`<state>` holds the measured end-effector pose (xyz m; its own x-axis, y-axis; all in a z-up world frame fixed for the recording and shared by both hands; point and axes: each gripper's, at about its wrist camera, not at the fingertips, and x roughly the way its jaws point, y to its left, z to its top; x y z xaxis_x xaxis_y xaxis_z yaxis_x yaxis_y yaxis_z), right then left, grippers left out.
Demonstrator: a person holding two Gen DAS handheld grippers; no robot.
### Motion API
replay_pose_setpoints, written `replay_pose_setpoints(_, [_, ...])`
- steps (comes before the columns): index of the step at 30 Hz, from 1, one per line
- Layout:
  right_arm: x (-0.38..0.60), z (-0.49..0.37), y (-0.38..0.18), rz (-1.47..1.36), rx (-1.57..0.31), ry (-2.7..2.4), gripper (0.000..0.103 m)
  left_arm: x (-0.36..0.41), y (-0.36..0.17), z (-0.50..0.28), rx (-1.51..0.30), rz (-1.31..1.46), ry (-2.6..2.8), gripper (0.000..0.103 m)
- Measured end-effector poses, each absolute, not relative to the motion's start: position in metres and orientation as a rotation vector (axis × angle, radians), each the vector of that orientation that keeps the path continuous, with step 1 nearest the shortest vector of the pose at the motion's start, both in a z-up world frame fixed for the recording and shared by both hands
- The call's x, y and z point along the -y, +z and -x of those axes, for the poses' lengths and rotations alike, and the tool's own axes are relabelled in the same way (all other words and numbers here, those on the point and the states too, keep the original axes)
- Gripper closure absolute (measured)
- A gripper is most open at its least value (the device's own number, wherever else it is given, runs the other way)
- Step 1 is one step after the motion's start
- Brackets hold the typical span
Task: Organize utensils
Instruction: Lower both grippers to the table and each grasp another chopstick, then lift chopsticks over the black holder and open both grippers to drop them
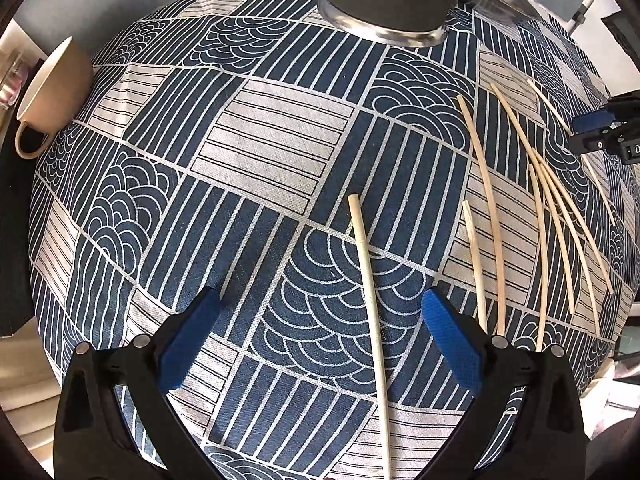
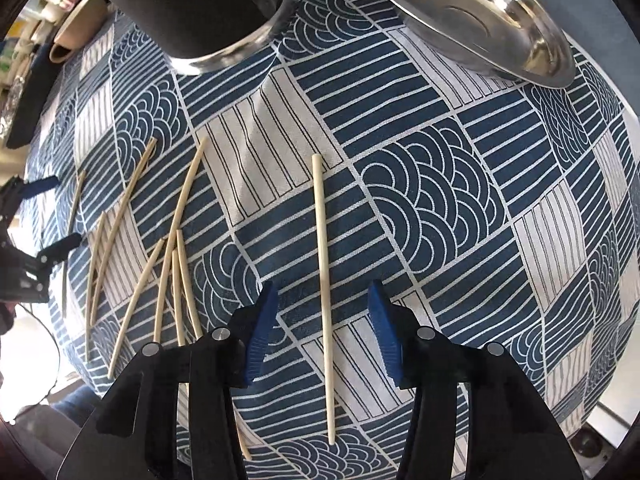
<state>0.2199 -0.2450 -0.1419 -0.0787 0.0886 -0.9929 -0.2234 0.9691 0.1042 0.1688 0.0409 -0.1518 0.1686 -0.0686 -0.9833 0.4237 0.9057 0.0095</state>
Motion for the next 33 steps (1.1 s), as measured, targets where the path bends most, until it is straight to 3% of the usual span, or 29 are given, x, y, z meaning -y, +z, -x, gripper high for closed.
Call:
replay_pose_setpoints(5, [0.227,-0.219,-0.144,0.191,-1.621,0.254,0.069,-0.041,-0.155,-0.17,-1.343,-0.3,-0.354,0.007])
replay_pose_setpoints(8, [0.227,-0.22,-0.145,0.191,-1.628,0.252,0.08,-0.046,-0.147,-0.163,-1.347,-0.305,-0.361,0.021])
replay_pose_setpoints(10, [0.232,-0.22,-0.145,0.201,-1.639,0.257,0.095,-0.054,-0.142,-0.163,-1.352,-0.306,-0.368,0.045])
replay_pose_setpoints(11, [0.236,-0.221,-0.146,0.209,-1.644,0.261,0.096,-0.058,-0.139,-0.163,-1.357,-0.307,-0.371,0.053])
replay_pose_setpoints(13, [0.237,-0.22,-0.147,0.235,-1.645,0.265,0.097,-0.065,-0.136,-0.163,-1.373,-0.301,-0.376,0.09])
replay_pose_setpoints(14, [0.236,-0.219,-0.148,0.237,-1.646,0.263,0.098,-0.069,-0.136,-0.164,-1.39,-0.286,-0.386,0.095])
replay_pose_setpoints(22, [0.26,-0.197,-0.139,0.036,-1.653,0.31,0.099,-0.078,-0.135,-0.158,-1.425,-0.259,-0.381,0.098])
replay_pose_setpoints(33, [0.269,-0.164,-0.074,-0.111,-1.467,0.416,0.099,-0.088,-0.087,-0.152,-1.348,-0.174,-0.354,0.098])
